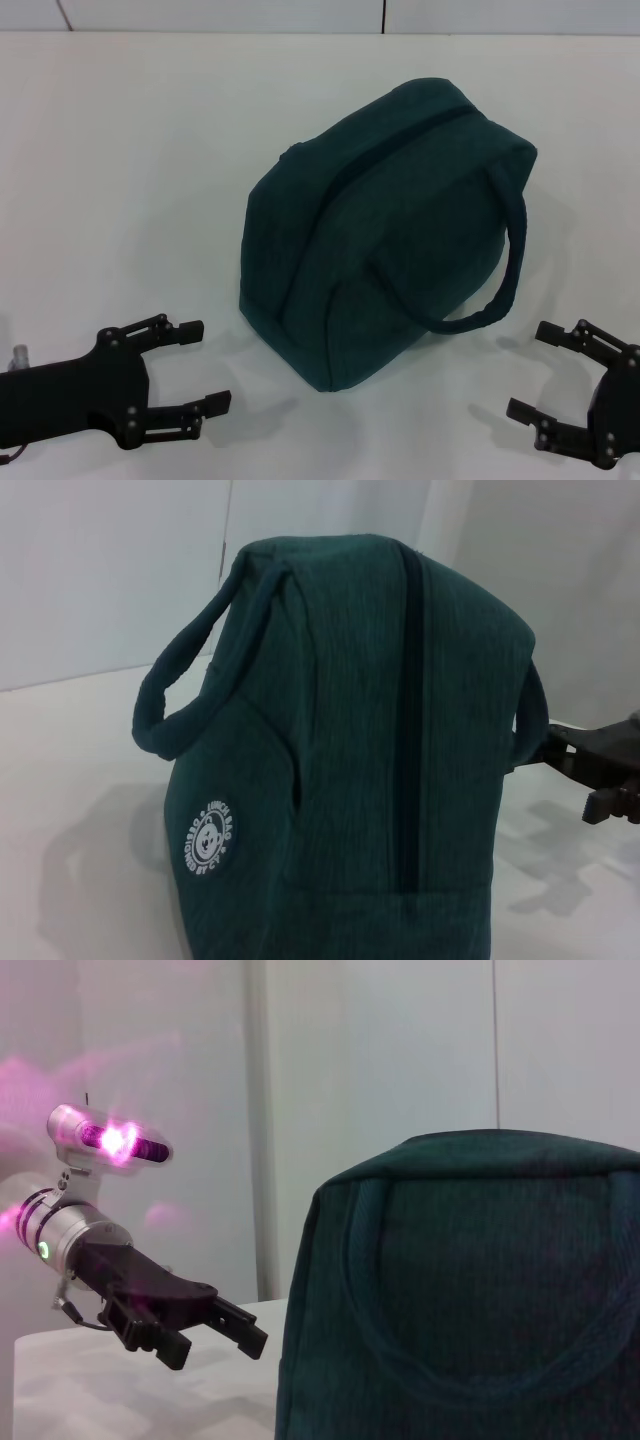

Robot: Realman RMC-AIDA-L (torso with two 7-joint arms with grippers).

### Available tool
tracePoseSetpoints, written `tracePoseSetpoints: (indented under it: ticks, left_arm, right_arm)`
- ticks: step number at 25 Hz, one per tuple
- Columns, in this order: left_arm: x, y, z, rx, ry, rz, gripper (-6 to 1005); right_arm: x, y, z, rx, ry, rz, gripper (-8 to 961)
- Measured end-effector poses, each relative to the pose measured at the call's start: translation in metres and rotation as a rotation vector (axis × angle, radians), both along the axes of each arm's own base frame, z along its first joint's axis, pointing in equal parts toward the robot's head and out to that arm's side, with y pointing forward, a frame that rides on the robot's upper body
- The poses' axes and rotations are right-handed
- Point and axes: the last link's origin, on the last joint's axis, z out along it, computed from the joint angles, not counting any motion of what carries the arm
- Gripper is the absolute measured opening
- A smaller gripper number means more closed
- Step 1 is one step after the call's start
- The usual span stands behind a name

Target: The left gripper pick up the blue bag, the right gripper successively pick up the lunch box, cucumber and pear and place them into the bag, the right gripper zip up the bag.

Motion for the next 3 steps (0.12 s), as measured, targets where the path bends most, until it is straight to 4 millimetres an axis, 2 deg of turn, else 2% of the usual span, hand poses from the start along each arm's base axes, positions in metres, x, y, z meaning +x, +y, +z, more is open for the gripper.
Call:
tracePoseSetpoints:
  ticks: [3]
  left_arm:
    - [-0.0004,0.0012,0.0009,0.008,-0.002,0.004,875]
  right_arm:
    - [-0.0003,-0.0001,-0.0001,-0.001,0.001,0.002,854]
